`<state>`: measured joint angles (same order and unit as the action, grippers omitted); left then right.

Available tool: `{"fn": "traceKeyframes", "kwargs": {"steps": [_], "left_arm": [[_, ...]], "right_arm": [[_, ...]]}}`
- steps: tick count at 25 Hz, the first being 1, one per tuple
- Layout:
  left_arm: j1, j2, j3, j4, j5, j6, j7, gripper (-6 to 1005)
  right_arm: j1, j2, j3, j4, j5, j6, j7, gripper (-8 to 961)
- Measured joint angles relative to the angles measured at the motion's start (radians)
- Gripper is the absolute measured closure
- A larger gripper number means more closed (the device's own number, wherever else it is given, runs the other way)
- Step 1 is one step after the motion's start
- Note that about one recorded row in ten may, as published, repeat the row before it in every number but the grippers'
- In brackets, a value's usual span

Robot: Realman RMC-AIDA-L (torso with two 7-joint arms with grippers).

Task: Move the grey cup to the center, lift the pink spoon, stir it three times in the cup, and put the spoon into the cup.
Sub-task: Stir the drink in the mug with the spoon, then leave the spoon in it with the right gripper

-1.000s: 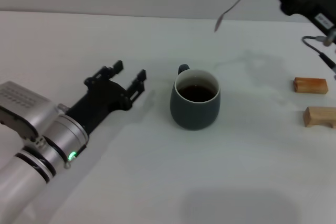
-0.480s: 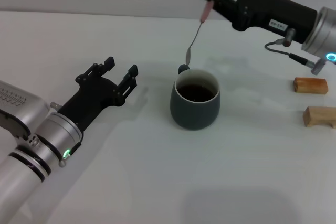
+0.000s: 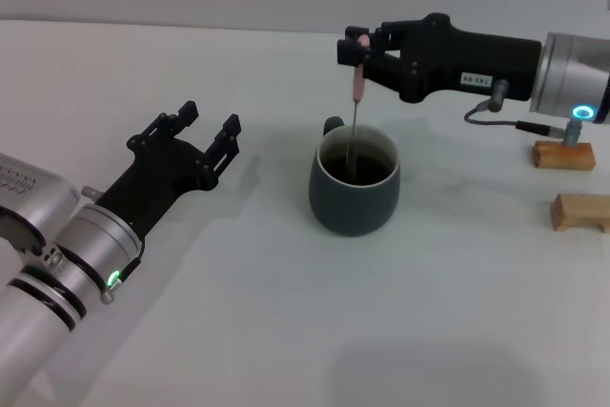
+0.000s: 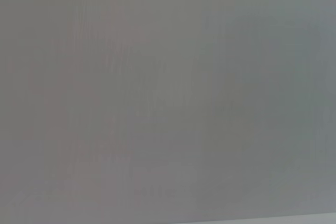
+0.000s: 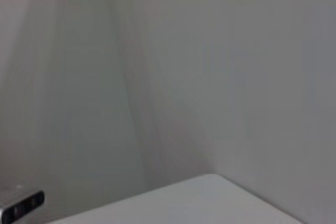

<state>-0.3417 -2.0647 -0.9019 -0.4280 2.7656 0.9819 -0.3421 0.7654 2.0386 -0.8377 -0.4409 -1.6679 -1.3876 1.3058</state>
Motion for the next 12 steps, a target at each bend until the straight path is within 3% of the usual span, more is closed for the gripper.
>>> {"fn": "traceKeyframes", "kwargs": {"steps": [12], "left_arm": [[0.003, -0.002, 0.000, 0.012, 0.000, 0.002, -0.018, 382]], "right_arm": [[0.016, 0.023, -0.063, 0.012, -0.016, 0.085, -0.006, 816]]}}
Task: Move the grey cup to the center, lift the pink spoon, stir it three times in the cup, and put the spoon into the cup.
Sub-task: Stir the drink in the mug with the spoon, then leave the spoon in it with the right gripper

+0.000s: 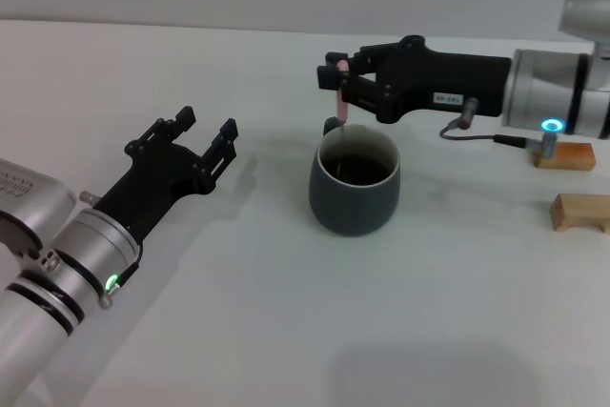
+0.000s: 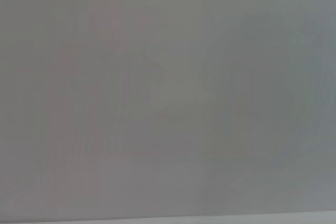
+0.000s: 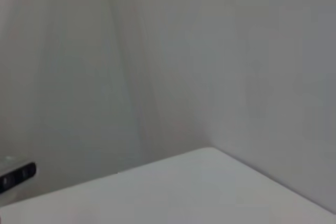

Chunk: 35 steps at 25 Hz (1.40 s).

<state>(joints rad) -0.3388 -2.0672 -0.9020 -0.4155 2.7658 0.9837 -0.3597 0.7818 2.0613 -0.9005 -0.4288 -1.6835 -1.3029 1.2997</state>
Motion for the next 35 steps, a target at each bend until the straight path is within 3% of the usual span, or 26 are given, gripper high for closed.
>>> {"fn": "traceKeyframes", "kwargs": {"steps": [12, 25, 35], "left_arm": [[-0.001, -0.001, -0.001, 0.012, 0.000, -0.002, -0.007, 382], [-0.023, 0.001, -0.024, 0.023, 0.000, -0.010, -0.037, 381], [-0.039, -0.002, -0.024, 0.026, 0.000, -0.010, -0.038, 382]], "right_arm": [[0.028, 0.010, -0.052, 0.014, 0.000, 0.043, -0.001, 816], [-0.100, 0.002, -0.050, -0.084, -0.001, 0.001, 0.054, 816], [-0.076, -0.008, -0.043, -0.087, -0.001, 0.052, 0.056, 816]]}}
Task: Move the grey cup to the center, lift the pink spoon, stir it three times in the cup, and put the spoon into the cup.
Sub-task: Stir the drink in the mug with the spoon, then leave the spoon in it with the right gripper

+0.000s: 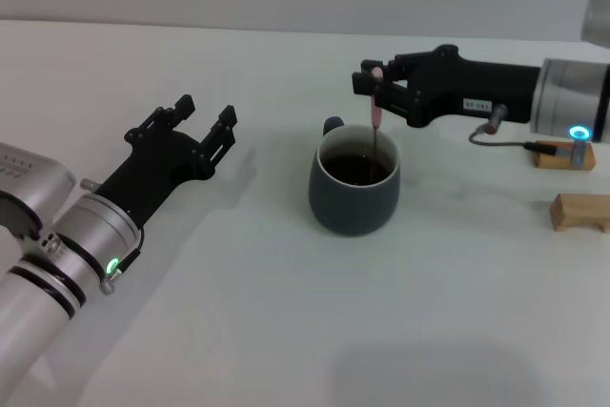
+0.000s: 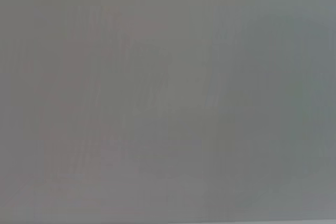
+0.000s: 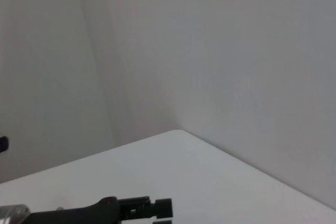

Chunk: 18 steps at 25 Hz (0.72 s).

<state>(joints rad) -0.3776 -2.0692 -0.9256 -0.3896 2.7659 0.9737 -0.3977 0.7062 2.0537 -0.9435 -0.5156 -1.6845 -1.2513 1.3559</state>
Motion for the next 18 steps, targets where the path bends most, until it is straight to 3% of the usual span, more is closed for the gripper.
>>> {"fn": "traceKeyframes", "kwargs": {"steps": [11, 18], "left_arm": [[0.019, 0.000, -0.001, 0.003, 0.000, 0.000, -0.009, 381], [0.015, 0.000, -0.001, 0.013, 0.000, 0.003, -0.009, 381]], "right_arm": [[0.088, 0.010, -0.016, 0.023, -0.047, 0.050, 0.000, 816], [0.105, 0.012, -0.055, 0.027, -0.051, 0.036, 0.001, 816]]}}
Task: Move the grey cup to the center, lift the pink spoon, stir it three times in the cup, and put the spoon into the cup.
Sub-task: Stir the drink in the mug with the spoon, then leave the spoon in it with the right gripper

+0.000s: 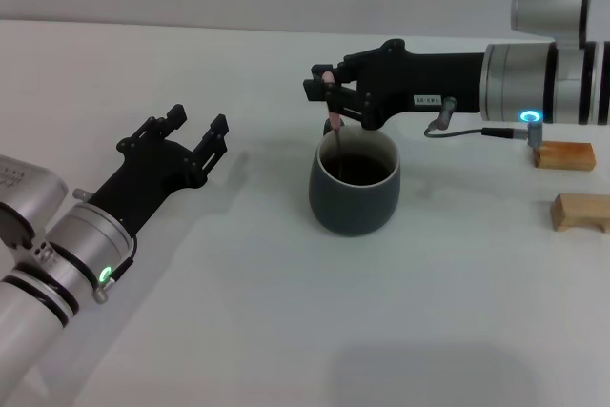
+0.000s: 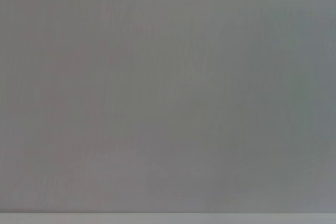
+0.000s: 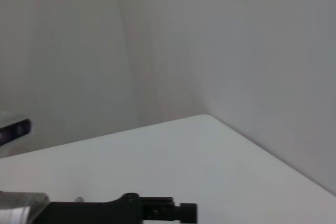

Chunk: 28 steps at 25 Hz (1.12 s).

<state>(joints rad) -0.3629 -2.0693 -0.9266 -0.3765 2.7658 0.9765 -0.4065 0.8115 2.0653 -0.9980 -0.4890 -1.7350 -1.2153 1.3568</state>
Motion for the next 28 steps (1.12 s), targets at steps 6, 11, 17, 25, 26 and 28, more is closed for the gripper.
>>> {"fn": "traceKeyframes", "kwargs": {"steps": [6, 11, 17, 25, 26, 28], "left_arm": [[-0.012, 0.001, -0.003, 0.011, 0.000, -0.001, 0.000, 381], [-0.017, 0.002, -0.004, 0.016, 0.000, -0.002, -0.001, 382], [-0.016, 0.002, -0.013, 0.016, 0.000, -0.003, -0.021, 382], [-0.018, 0.001, -0.014, 0.019, 0.000, -0.003, -0.037, 381], [-0.018, 0.001, -0.014, 0.019, 0.000, -0.003, -0.037, 381], [-0.019, 0.000, -0.014, 0.019, 0.000, -0.003, -0.037, 381]], "right_arm": [[-0.006, 0.001, -0.001, -0.011, 0.000, -0.049, 0.003, 816], [-0.020, 0.000, -0.001, -0.048, -0.005, -0.092, 0.041, 816], [-0.046, -0.001, 0.000, -0.080, -0.057, -0.110, 0.079, 816], [-0.069, -0.007, 0.019, -0.082, -0.081, -0.098, 0.080, 816], [-0.070, -0.008, 0.030, -0.084, -0.081, -0.093, 0.080, 816], [-0.072, -0.009, 0.050, -0.086, -0.081, -0.081, 0.080, 816]]}}
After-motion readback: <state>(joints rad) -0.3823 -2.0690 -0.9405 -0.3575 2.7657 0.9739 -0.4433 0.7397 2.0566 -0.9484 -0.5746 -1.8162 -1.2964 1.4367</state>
